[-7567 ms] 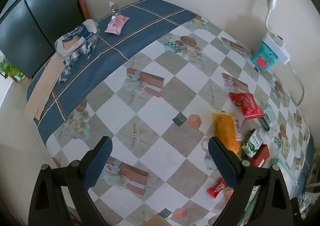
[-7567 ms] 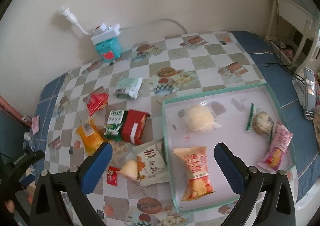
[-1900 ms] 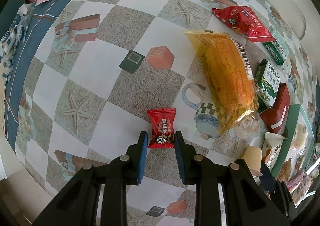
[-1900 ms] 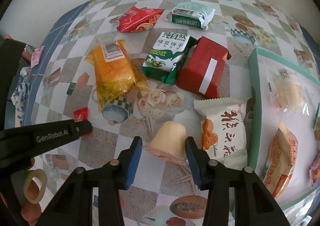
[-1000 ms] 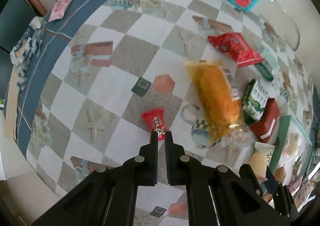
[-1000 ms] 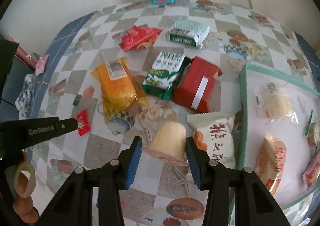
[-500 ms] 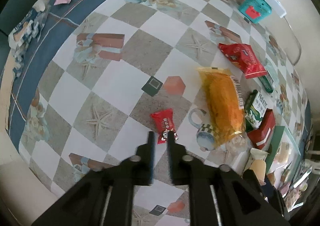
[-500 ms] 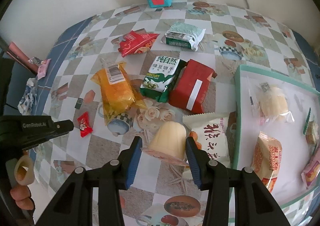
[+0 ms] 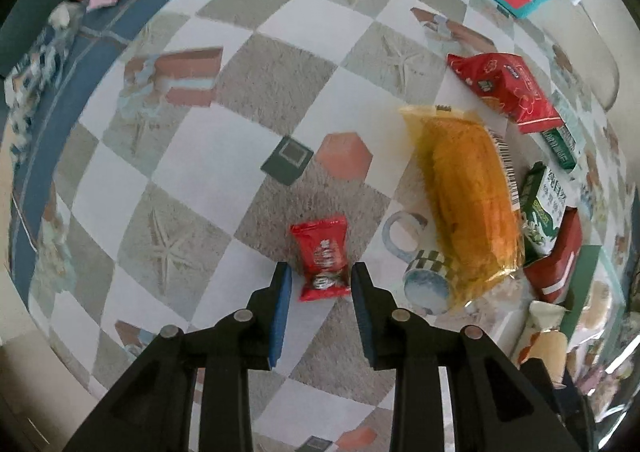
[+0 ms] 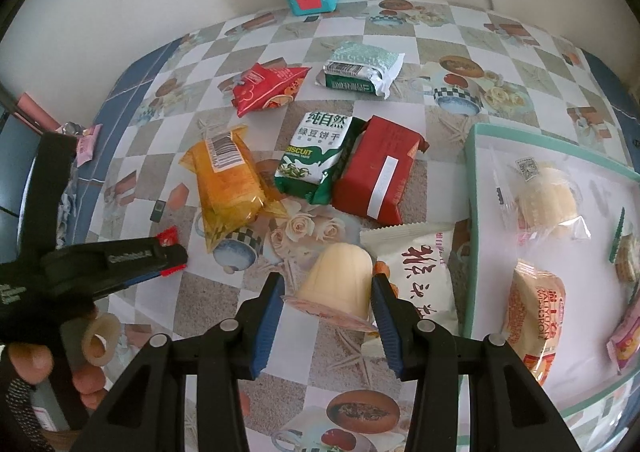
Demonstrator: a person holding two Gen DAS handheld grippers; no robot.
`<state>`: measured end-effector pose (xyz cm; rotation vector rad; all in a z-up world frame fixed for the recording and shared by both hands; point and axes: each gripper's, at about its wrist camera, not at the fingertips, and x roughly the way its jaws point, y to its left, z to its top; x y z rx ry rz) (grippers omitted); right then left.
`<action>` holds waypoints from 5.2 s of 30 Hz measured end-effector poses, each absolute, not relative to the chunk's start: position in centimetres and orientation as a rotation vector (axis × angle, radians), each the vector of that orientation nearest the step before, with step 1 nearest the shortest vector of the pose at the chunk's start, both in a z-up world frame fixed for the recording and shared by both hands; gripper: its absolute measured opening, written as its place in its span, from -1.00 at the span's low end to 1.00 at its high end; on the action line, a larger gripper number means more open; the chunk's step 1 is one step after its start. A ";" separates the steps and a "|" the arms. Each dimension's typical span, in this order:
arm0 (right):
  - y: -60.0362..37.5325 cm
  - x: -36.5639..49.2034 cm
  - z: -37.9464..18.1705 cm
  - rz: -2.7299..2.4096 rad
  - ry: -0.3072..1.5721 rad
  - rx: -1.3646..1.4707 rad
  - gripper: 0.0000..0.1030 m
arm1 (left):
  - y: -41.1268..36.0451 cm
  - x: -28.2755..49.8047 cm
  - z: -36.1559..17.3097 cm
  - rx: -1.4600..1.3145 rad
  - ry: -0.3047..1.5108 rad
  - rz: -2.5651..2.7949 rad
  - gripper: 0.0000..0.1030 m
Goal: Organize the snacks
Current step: 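Carry the red candy and cream cup cake over the white tray, then open both grippers to drop the candy and cup cake into the tray, then move both tools back toward the snack pile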
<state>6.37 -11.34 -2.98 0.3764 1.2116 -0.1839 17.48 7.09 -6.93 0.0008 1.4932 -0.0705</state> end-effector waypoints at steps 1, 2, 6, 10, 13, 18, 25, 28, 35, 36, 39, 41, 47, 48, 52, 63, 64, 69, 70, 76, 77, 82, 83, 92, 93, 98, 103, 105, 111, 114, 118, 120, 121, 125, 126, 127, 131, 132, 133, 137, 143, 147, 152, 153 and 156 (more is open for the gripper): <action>-11.3 6.4 -3.0 -0.184 1.211 0.376 -0.08 | 6.7 17.4 -7.0 0.021 1.483 -0.061 -0.41; -11.3 6.3 -3.0 -0.184 1.212 0.377 -0.08 | 6.4 17.2 -6.9 0.038 1.476 -0.052 -0.52; -11.3 6.4 -3.0 -0.187 1.211 0.379 -0.08 | 4.9 17.3 -7.0 0.047 1.475 -0.045 -0.60; -11.4 6.3 -2.9 -0.186 1.207 0.382 -0.08 | 5.2 17.1 -5.5 0.040 1.444 -0.025 -0.61; -11.5 6.1 -2.3 -0.182 1.193 0.391 -0.08 | 4.9 16.9 -3.6 0.031 1.400 -0.017 -0.61; -12.2 5.5 -0.5 -0.183 1.144 0.410 -0.08 | 3.5 15.6 0.5 0.024 1.300 -0.034 -0.61; -14.7 4.1 1.9 -0.256 1.086 0.416 -0.08 | 2.7 14.0 2.5 0.044 1.271 -0.102 -0.61; -16.3 3.2 2.4 -0.295 1.072 0.432 -0.08 | 1.2 13.4 2.6 0.073 1.258 -0.133 -0.61; -21.1 0.3 3.4 -0.413 1.039 0.478 -0.08 | -2.9 11.1 3.9 0.120 1.226 -0.217 -0.61; -22.0 -0.3 3.5 -0.430 1.035 0.495 -0.08 | -3.7 10.6 4.1 0.132 1.222 -0.234 -0.61; -24.5 -1.9 3.3 -0.493 1.032 0.536 -0.08 | -6.1 9.1 4.4 0.167 1.217 -0.291 -0.61; -26.0 -3.0 3.1 -0.529 1.031 0.564 -0.08 | -7.7 8.1 4.6 0.199 1.211 -0.323 -0.61; -30.3 -6.1 2.3 -0.605 1.016 0.655 -0.08 | -12.5 4.9 4.7 0.273 1.199 -0.428 -0.61; -30.8 -6.6 2.2 -0.618 1.016 0.662 -0.08 | -13.0 4.5 4.7 0.277 1.200 -0.442 -0.61; -32.5 -8.0 2.0 -0.648 1.009 0.690 -0.08 | -15.9 2.4 4.3 0.310 1.203 -0.517 -0.61; -34.8 -10.1 1.5 -0.680 1.004 0.726 -0.07 | -21.5 -1.3 1.9 0.413 1.249 -0.627 -0.60; -34.9 -10.2 1.4 -0.682 1.006 0.727 -0.07 | -21.9 -1.3 1.5 0.415 1.256 -0.631 -0.60; -35.3 -10.4 0.6 -0.687 1.027 0.733 -0.07 | -22.8 -1.5 0.4 0.417 1.276 -0.642 -0.60; -35.3 -10.4 0.5 -0.686 1.031 0.735 -0.07 | -22.9 -1.5 0.2 0.418 1.277 -0.645 -0.60; -35.3 -10.2 -0.1 -0.682 1.048 0.736 -0.07 | -23.2 -1.2 -0.5 0.417 1.282 -0.647 -0.60; -35.3 -10.2 -0.1 -0.682 1.049 0.736 -0.07 | -23.2 -1.2 -0.6 0.417 1.282 -0.645 -0.60; -35.2 -10.1 -0.5 -0.680 1.062 0.738 -0.07 | -23.2 -1.1 -1.1 0.415 1.288 -0.650 -0.60; -35.2 -10.0 -0.5 -0.680 1.063 0.738 -0.07 | -23.2 -1.2 -1.2 0.416 1.290 -0.653 -0.60; -35.1 -9.8 -0.9 -0.678 1.078 0.735 -0.07 | -22.8 -0.6 -1.5 0.421 1.304 -0.632 -0.46; -35.0 -9.8 -1.0 -0.677 1.081 0.735 -0.07 | -22.6 -0.5 -1.4 0.417 1.304 -0.630 -0.35; -35.0 -9.6 -1.2 -0.677 1.091 0.734 -0.07 | -22.0 0.2 -1.2 0.398 1.311 -0.608 -0.01; -34.8 -9.3 -1.4 -0.674 1.104 0.724 -0.06 | -20.7 1.3 -1.0 0.380 1.315 -0.538 0.29; -34.6 -9.1 -1.3 -0.672 1.107 0.714 -0.05 | -20.2 1.8 -0.8 0.371 1.313 -0.517 0.33; -34.1 -8.6 -1.6 -0.670 1.132 0.689 0.08 | -18.5 3.4 -0.6 0.329 1.327 -0.451 0.48; -33.8 -8.3 -1.6 -0.676 1.138 0.672 0.33 | -17.5 4.3 -0.7 0.310 1.335 -0.408 0.52; -33.3 -7.8 -1.7 -0.683 1.150 0.644 0.54 | -15.9 5.5 -0.6 0.292 1.318 -0.341 0.72; -32.9 -7.4 -1.7 -0.681 1.156 0.631 0.67 | -15.1 6.1 -0.6 0.279 1.320 -0.315 0.73; -32.7 -7.2 -1.7 -0.677 1.157 0.622 0.69 | -14.7 6.4 -0.6 0.273 1.322 -0.304 0.74; -32.0 -6.6 -1.7 -0.671 1.159 0.598 0.86 | -12.9 7.6 -0.6 0.250 1.327 -0.258 0.77; -31.9 -6.5 -1.6 -0.670 1.158 0.592 0.92 | -12.7 7.8 -0.6 0.248 1.328 -0.251 0.77; -31.7 -6.3 -1.6 -0.669 1.158 0.586 0.94 | -12.3 8.1 -0.6 0.244 1.329 -0.242 0.77; -30.7 -5.6 -1.4 -0.658 1.161 0.564 0.97 | -10.4 9.1 -0.5 0.207 1.336 -0.206 0.78; -30.4 -5.4 -1.4 -0.655 1.162 0.557 1.00 | -9.9 9.3 -0.4 0.198 1.335 -0.199 0.78; -30.2 -5.2 -1.4 -0.652 1.164 0.552 1.00 | -9.6 9.5 -0.4 0.192 1.335 -0.194 0.78; -28.9 -4.2 -1.3 -0.632 1.169 0.537 1.00 | -7.9 10.4 -0.2 0.162 1.336 -0.170 0.78; -26.5 -2.6 -0.9 -0.588 1.169 0.503 1.00 | -5.2 11.5 0.1 0.136 1.332 -0.123 0.79; -24.5 -1.3 -0.5 -0.551 1.168 0.477 1.00 | -3.2 12.3 0.0 0.109 1.338 -0.091 0.79; -21.9 0.3 -0.7 -0.507 1.179 0.442 1.00 | -0.8 13.1 -0.4 0.062 1.352 -0.066 0.79; -21.4 0.6 -0.7 -0.503 1.183 0.436 1.00 | -0.4 13.2 -0.5 0.055 1.355 -0.062 0.79; -20.2 1.4 -0.9 -0.485 1.192 0.417 1.00 | 0.6 13.5 -0.8 0.034 1.364 -0.053 0.79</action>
